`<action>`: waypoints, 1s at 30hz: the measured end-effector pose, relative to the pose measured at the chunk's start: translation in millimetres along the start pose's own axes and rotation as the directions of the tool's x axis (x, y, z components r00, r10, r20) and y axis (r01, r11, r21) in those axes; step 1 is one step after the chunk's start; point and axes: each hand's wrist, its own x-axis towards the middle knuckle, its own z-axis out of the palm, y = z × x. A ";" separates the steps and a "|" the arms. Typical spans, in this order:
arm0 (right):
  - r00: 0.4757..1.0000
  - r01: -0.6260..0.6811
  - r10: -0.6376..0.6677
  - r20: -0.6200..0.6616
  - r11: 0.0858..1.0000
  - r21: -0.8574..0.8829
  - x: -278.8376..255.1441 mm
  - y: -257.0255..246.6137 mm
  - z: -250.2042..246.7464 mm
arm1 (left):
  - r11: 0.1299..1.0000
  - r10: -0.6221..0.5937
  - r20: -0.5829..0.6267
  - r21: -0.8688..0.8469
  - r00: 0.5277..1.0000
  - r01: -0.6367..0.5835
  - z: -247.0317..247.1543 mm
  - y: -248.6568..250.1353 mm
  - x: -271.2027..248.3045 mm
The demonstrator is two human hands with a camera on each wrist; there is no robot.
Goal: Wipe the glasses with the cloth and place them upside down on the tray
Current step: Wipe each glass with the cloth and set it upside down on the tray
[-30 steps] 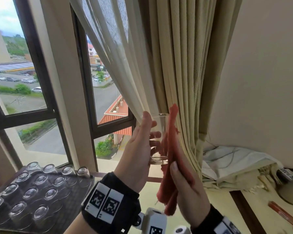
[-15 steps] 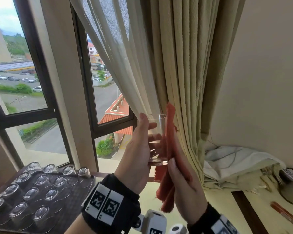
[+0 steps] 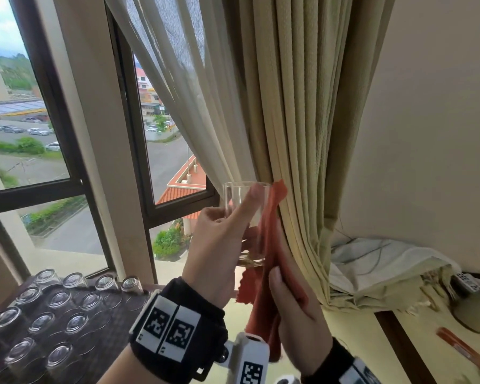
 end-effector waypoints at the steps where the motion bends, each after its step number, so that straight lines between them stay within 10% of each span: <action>1: 0.999 -0.031 0.032 -0.034 0.999 0.024 8.1 -2.9 -2.4 | 1.000 0.006 -0.020 0.006 1.000 -0.005 1.4 -2.6 -2.0; 11: 0.979 0.187 -0.169 0.113 0.965 -0.183 6.0 -3.3 -5.9 | 0.992 -0.035 -0.041 0.120 0.999 0.039 12.2 -9.5 -5.0; 20: 0.996 -0.006 0.007 -0.084 1.000 0.016 34.5 -9.1 -6.6 | 0.985 0.022 -0.018 0.172 1.000 -0.018 14.5 -26.2 -6.6; 27: 0.963 0.250 -0.215 0.162 0.935 -0.249 4.5 8.9 -3.6 | 0.992 0.023 -0.083 0.128 0.996 -0.012 6.9 -16.7 6.1; 30: 0.995 0.028 -0.014 0.095 0.989 -0.145 4.3 16.6 -3.0 | 0.987 0.050 -0.086 0.156 0.995 -0.036 1.6 -18.5 9.0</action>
